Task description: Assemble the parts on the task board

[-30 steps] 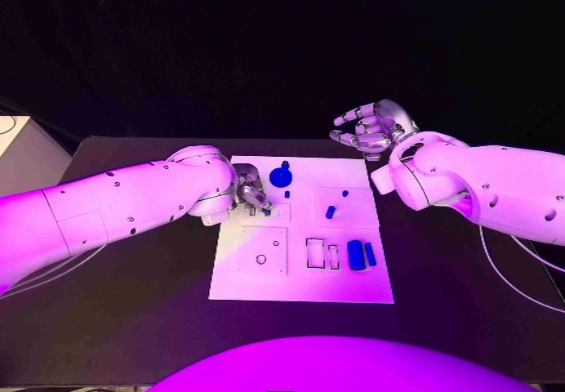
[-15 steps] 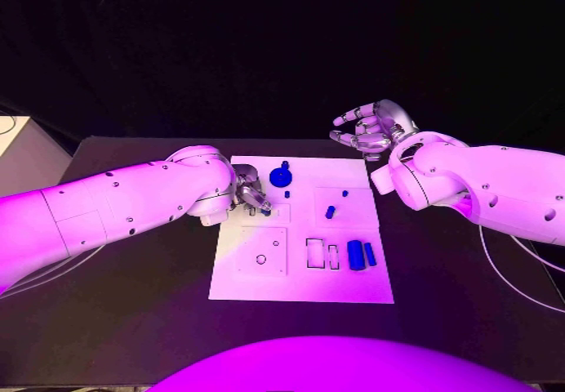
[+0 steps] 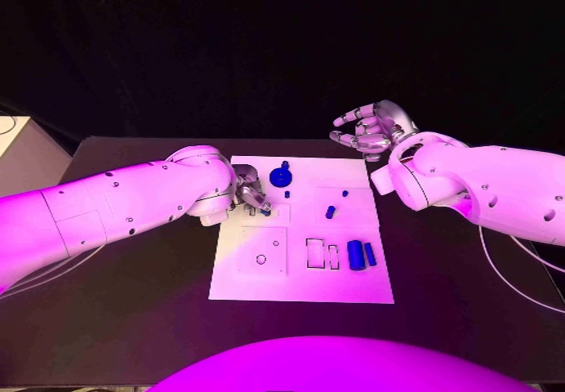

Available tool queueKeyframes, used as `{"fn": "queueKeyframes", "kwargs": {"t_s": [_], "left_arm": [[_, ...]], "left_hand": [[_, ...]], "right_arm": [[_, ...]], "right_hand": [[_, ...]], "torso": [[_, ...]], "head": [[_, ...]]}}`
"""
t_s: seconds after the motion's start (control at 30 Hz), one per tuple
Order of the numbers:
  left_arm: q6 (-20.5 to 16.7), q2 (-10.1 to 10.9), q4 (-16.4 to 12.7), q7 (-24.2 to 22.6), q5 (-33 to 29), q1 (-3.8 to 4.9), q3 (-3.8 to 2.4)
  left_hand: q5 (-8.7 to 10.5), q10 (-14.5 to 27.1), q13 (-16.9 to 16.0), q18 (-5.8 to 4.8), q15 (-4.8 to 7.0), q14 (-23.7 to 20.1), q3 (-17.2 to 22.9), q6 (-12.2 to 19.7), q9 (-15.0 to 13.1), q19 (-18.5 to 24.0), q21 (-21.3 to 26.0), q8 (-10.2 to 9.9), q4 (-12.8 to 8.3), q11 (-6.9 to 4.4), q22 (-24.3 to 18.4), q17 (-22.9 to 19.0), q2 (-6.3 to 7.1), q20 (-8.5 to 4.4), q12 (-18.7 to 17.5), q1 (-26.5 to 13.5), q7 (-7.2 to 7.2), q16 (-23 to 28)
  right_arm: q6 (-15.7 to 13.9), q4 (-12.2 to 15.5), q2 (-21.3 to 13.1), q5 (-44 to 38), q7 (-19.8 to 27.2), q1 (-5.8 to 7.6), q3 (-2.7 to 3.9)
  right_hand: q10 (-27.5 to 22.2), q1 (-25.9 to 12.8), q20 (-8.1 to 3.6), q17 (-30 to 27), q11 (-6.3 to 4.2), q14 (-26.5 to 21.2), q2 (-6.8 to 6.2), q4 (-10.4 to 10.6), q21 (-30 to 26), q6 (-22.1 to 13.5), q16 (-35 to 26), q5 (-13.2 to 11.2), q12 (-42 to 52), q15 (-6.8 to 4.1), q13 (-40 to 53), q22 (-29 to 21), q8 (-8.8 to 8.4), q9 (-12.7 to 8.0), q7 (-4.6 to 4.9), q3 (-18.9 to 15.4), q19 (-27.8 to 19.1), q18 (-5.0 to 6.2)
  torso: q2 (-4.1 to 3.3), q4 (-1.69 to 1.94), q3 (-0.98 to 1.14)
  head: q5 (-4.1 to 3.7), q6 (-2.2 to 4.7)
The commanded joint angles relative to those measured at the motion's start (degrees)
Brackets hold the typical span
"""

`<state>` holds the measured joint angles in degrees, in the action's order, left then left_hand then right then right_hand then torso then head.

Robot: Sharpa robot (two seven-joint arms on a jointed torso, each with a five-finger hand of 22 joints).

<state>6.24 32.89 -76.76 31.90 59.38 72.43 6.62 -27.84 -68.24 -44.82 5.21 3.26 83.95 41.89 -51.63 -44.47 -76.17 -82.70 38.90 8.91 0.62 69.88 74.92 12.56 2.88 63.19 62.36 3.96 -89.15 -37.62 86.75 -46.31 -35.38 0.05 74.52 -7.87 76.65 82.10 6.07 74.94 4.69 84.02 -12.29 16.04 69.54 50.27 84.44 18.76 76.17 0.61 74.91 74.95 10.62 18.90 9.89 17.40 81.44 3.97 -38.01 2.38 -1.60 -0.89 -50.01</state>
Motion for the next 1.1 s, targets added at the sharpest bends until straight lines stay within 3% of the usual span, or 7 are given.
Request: {"fn": "queueKeyframes", "kwargs": {"t_s": [0.03,0.53,1.1], "left_arm": [[2.02,-0.11,-0.03,0.17,0.28,-0.02,0.01],[5.92,-0.56,0.12,0.0,0.05,0.05,-0.01],[5.73,-1.39,1.52,0.57,0.07,0.15,-0.05]], "left_hand": [[-0.21,-1.61,-0.09,-0.74,0.46,5.5,12.12,-0.67,-0.06,-0.32,-0.33,0.21,-12.15,-1.16,0.03,13.54,-0.41,-0.06,0.26,0.32,-0.12,-0.32],[-0.23,-1.6,0.0,-0.75,0.47,5.51,12.15,-0.7,-0.06,-0.36,-0.35,0.2,-12.21,-1.17,0.08,13.55,-0.33,-0.08,0.2,0.32,-0.13,-0.32],[-0.38,-1.73,-0.05,-0.76,0.51,5.49,12.34,-0.83,-0.06,-0.42,-0.38,0.14,-12.16,-1.19,0.14,13.5,-0.4,-0.13,0.2,0.25,-0.15,-0.3]], "right_arm": [[0.84,-0.04,0.06,-0.46,0.28,-0.07,0.0],[0.92,-0.19,0.19,-0.46,0.23,-0.18,-0.01],[0.91,-0.2,0.17,-0.46,0.22,-0.22,-0.02]], "right_hand": [[-0.33,-0.34,0.1,2.39,0.18,2.48,-0.03,0.01,-0.39,-0.46,-0.14,0.31,-0.16,-0.25,2.53,0.93,0.35,0.08,-0.05,0.41,-0.42,0.68],[-0.36,-0.58,0.09,2.52,0.18,2.53,-0.1,-0.04,-0.49,-0.6,-0.1,0.34,-0.17,-0.25,2.43,0.88,0.55,0.15,-0.05,0.68,-0.38,0.69],[-0.36,-0.58,0.09,2.52,0.18,2.53,-0.1,-0.04,-0.49,-0.6,-0.1,0.34,-0.17,-0.25,2.43,0.88,0.55,0.15,-0.05,0.68,-0.38,0.69]], "torso": [[-0.04,-0.01,0.01],[-0.01,0.0,0.01],[-0.08,-0.04,0.01]], "head": [[-0.04,0.01],[-0.07,0.01],[-0.24,0.01]]}}
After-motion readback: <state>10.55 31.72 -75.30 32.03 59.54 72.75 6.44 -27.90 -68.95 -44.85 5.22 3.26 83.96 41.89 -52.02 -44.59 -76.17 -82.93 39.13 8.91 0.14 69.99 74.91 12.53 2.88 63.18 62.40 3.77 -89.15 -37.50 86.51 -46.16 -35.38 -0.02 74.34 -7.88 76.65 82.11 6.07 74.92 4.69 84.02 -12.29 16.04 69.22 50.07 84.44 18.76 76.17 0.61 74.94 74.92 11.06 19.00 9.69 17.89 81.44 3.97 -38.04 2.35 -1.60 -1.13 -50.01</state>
